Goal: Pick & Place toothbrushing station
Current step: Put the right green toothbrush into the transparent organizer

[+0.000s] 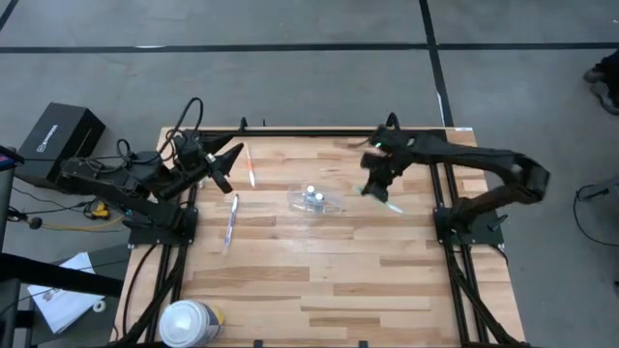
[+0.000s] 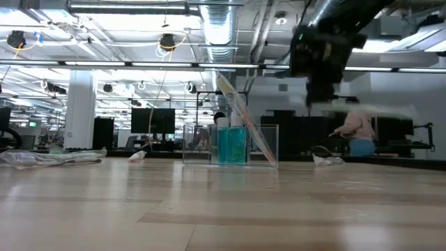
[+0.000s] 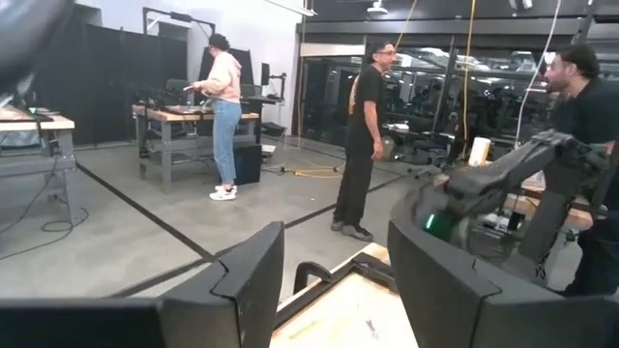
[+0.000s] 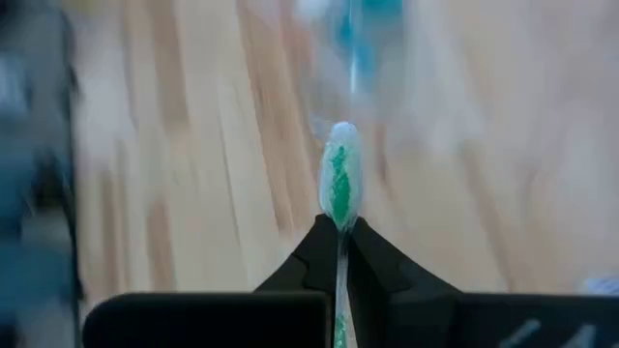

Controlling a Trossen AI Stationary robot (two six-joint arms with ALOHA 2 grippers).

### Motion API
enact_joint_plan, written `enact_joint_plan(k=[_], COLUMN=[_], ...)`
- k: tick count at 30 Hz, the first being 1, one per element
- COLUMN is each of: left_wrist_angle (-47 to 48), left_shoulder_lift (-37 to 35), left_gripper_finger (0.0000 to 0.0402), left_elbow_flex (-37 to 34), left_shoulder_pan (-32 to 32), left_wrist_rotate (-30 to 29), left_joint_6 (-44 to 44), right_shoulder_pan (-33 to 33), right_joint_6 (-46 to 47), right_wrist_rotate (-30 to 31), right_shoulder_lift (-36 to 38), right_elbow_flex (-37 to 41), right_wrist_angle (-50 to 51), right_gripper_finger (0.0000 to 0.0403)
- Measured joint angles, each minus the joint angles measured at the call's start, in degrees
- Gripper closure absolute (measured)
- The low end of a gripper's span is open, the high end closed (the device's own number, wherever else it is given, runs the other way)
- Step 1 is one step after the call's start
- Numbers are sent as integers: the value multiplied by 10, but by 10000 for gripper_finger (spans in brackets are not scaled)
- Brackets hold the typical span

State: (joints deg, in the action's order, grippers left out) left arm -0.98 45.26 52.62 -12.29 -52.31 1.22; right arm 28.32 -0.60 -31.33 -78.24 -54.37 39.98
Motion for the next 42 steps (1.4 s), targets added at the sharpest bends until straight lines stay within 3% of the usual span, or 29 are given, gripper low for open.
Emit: enact_joint_plan(k=[5,8,13,20,31,37,42], left_wrist_angle=[2,1,1,2,58,60,61], left_shoulder_lift=[-17,-31,-45,-47,-47,-48,-48], left_gripper_finger=[220,220,220,220,220,220,220], left_elbow_flex=[0,0,0,0,0,0,0], left_shoulder_pan=[42,74,120,162,179,179,179], left_wrist_rotate=[46,90,162,237,277,288,287], left_joint_6=[-13,-23,-24,-21,25,27,27], right_shoulder_pan=[11,5,-29,-96,-142,-143,-143], right_joint_6=[159,230,261,268,319,317,293], right_wrist_rotate=[43,118,258,366,407,428,487], right_shoulder_lift=[128,184,222,153,-28,-46,-34], right_elbow_flex=[0,-1,-2,-1,-1,1,38], right_wrist_angle=[-151,-250,-347,-427,-611,-616,-672], right_gripper_finger=[402,402,403,403,403,403,403])
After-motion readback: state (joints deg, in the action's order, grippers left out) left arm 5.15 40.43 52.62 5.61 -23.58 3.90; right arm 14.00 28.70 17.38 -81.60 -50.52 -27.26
